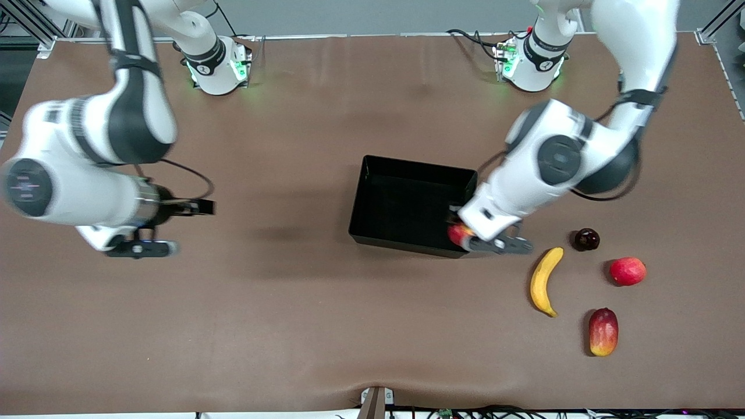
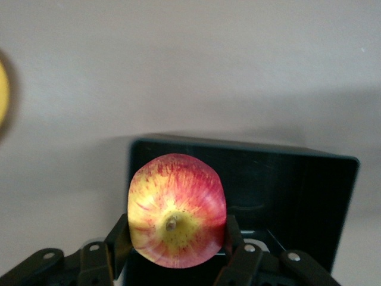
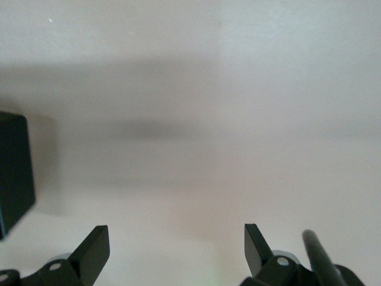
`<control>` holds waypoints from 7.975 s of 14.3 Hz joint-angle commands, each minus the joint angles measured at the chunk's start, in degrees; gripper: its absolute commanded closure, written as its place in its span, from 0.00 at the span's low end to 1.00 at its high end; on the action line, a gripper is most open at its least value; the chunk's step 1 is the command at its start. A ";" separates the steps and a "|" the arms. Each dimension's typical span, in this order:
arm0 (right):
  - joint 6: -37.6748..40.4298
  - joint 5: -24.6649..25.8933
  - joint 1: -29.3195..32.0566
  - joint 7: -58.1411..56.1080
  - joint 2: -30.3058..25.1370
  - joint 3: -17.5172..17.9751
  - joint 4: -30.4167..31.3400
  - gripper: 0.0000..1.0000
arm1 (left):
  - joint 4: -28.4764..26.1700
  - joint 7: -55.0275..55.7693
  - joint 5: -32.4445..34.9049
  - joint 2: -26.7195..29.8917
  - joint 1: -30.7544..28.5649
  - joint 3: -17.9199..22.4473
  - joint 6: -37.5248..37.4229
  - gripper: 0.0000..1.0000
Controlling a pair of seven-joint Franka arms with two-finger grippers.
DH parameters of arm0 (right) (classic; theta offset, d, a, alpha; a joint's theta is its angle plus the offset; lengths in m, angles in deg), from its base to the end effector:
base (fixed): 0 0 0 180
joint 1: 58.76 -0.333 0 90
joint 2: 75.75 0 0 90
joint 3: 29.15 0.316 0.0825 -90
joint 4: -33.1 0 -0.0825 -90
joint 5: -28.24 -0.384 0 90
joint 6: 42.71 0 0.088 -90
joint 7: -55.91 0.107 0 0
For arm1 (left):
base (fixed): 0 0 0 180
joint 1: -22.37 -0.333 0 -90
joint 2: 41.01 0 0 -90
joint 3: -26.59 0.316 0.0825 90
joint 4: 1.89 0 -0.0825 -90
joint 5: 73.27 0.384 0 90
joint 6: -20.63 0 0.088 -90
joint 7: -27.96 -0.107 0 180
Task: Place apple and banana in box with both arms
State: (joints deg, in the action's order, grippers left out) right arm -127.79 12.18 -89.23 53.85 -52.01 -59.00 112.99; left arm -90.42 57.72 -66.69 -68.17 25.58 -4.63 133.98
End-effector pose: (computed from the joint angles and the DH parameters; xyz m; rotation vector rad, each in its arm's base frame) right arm 0.6353 0.0922 0.4763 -3.0348 -0.0641 0.4107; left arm 0.5929 -0.3328 0.4115 3.0117 -0.1101 -0.0700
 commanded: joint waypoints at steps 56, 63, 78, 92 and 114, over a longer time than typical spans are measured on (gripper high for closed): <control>-0.70 16.23 25.81 -14.63 -29.45 18.07 10.64 0.00 | -4.10 -31.25 21.10 -18.36 -18.77 3.88 17.34 0.19; -0.62 16.23 25.55 -14.63 -29.10 18.07 10.11 0.00 | -5.08 -28.00 24.62 -16.88 -18.60 4.41 18.05 1.00; 1.58 16.14 25.91 -14.81 -25.85 17.80 5.98 0.00 | 2.39 0.63 21.46 -10.98 -8.77 -14.05 -0.32 1.00; 1.67 17.02 25.64 -15.16 -25.94 17.98 6.16 0.00 | 3.80 16.48 21.98 -15.72 16.47 -1.67 4.67 1.00; 3.25 15.97 25.90 -10.94 -26.11 17.98 6.16 0.00 | 3.97 16.39 24.62 -21.36 17.53 2.21 13.65 0.00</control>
State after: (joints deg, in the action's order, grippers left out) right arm -125.43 28.34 -63.50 42.04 -78.41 -41.06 120.33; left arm -87.27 74.13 -43.34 -91.13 43.27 -2.52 147.65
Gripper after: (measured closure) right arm 0.000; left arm 0.493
